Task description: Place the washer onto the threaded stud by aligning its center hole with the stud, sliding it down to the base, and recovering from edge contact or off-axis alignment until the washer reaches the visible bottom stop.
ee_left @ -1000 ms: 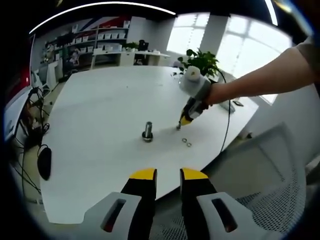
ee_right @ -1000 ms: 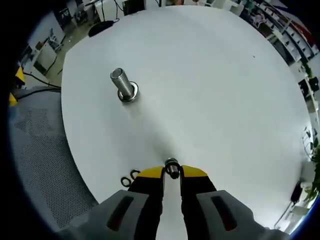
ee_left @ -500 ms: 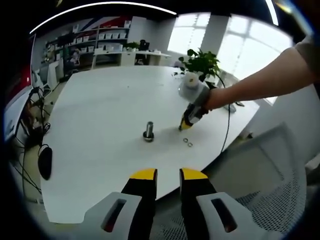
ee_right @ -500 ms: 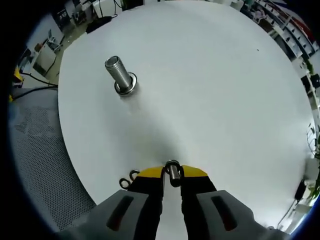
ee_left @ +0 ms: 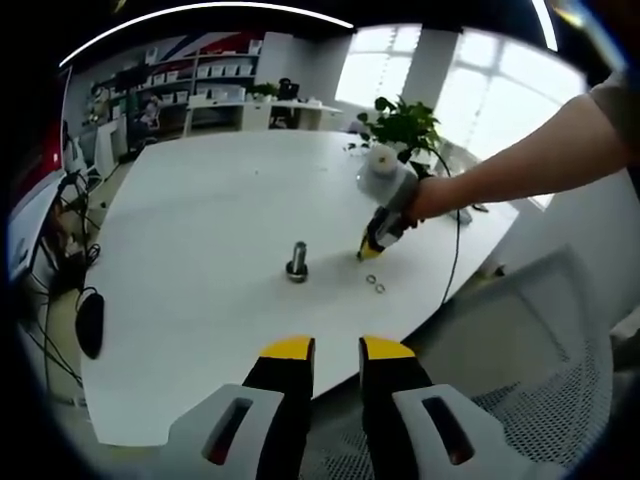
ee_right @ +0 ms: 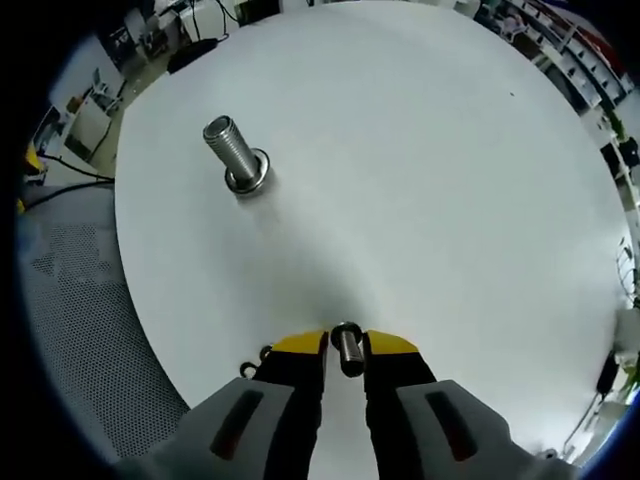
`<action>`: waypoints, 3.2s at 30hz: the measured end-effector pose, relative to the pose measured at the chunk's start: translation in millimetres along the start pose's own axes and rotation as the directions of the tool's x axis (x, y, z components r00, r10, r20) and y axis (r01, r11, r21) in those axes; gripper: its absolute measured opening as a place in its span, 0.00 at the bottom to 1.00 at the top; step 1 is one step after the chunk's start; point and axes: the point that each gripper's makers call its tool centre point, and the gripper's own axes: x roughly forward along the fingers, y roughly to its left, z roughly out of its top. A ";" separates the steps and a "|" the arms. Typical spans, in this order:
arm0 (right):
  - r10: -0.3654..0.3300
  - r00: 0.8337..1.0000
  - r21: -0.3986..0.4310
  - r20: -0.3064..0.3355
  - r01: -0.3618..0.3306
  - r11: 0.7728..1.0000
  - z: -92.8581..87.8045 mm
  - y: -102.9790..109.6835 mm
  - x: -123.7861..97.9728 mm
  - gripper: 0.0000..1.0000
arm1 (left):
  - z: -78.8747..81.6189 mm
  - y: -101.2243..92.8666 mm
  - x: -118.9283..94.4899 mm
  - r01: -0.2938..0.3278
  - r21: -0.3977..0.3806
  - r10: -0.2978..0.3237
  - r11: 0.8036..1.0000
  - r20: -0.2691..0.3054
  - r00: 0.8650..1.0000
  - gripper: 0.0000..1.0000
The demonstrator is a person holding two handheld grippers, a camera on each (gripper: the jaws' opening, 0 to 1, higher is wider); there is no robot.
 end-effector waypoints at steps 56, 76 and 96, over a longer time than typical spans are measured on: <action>0.046 0.998 -0.113 -0.052 -0.051 0.992 -37.4 70.5 -0.1 0.19 | 5.8 -1.2 -2.7 0.002 0.010 -0.003 1.000 0.032 0.999 0.15; -0.003 0.990 -0.096 -0.139 -0.011 0.995 -36.2 70.6 1.2 0.16 | 7.1 -1.1 -3.5 0.001 0.008 -0.001 1.000 0.040 0.999 0.15; -0.054 0.990 -0.062 -0.133 0.046 0.997 -36.7 70.9 0.9 0.14 | 7.5 -0.9 -4.3 -0.001 0.011 0.001 1.000 0.043 0.999 0.15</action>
